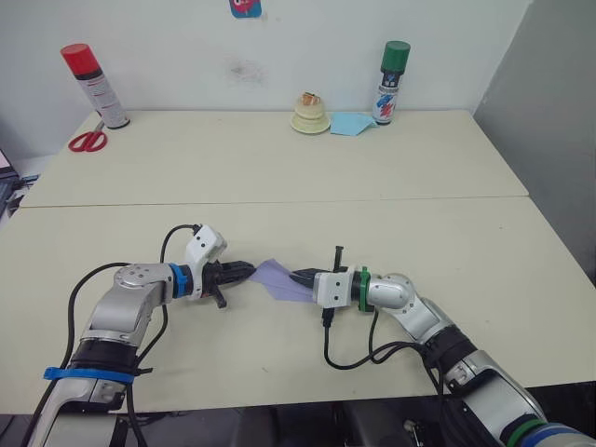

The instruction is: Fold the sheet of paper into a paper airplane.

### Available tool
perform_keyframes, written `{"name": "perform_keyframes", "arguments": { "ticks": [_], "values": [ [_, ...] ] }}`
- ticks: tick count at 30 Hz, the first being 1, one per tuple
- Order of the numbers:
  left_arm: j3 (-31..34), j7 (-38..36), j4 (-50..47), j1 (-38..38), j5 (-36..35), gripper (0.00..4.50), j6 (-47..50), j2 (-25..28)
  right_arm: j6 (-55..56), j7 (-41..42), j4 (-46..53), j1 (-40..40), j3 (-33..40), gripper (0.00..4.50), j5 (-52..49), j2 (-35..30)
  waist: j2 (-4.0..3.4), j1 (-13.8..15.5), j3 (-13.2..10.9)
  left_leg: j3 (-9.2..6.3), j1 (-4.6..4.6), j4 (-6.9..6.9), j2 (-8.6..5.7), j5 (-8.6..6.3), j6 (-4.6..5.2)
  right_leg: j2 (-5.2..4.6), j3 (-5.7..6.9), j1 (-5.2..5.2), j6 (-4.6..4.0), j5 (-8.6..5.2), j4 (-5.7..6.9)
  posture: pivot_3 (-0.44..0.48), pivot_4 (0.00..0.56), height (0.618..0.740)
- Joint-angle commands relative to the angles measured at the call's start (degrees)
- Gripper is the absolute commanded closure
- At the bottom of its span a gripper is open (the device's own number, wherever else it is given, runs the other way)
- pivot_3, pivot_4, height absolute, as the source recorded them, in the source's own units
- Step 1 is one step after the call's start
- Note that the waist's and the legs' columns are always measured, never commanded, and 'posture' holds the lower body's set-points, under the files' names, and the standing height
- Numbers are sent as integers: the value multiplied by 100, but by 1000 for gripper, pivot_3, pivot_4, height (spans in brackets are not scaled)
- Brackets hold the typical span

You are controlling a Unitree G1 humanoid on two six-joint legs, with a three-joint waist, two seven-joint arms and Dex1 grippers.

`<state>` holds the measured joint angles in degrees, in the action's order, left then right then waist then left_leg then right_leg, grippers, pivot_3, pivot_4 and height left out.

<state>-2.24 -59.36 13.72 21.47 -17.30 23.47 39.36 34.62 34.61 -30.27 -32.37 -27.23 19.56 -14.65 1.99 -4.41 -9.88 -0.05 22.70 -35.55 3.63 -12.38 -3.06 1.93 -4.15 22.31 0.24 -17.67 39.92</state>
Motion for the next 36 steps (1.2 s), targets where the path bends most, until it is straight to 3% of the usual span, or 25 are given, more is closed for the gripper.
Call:
{"name": "perform_keyframes", "arguments": {
  "ticks": [1,11,16,19,25,31,36],
  "values": [
    [-149,30,21,-200,190,4144,164,39,422,-293,-258,-138,-169,4453,432,-111,0,0,0,0,0,0,0,0,0,0,0,0,0,0,0,0,150,737],
    [-77,-59,-106,-290,216,4144,-65,121,822,-900,-719,-338,-372,4453,1027,-178,3,-27,2,3,-10,0,2,0,0,-1,-3,-7,0,0,1,0,150,737],
    [-96,-148,-168,-290,183,4144,-98,118,522,-408,-744,-183,-158,4453,247,34,5,-28,3,3,-11,0,3,0,0,-1,-3,-8,-1,0,2,0,150,737],
    [-177,-231,-236,-346,223,4144,-188,117,-263,251,-382,24,154,4284,-676,228,4,-26,3,2,-9,0,4,0,0,-1,-1,-8,-1,0,2,0,150,737],
    [-237,-301,-181,-293,317,4144,-347,97,-2406,1138,730,268,430,2555,-1607,405,2,-11,2,-1,-1,1,4,-1,0,-4,2,-6,-1,0,1,0,150,737],
    [-322,-427,5,-151,463,4144,-759,64,-5349,1756,1985,151,547,2555,-2555,499,0,31,0,-4,8,1,2,-1,0,-4,5,1,-1,0,0,0,150,737],
    [-617,-500,275,-102,934,4144,-1576,82,-6227,1780,1718,-488,621,2555,-2682,626,-2,82,-1,-1,9,0,0,-1,0,-4,5,5,-1,0,-1,0,150,737]
  ]
}}
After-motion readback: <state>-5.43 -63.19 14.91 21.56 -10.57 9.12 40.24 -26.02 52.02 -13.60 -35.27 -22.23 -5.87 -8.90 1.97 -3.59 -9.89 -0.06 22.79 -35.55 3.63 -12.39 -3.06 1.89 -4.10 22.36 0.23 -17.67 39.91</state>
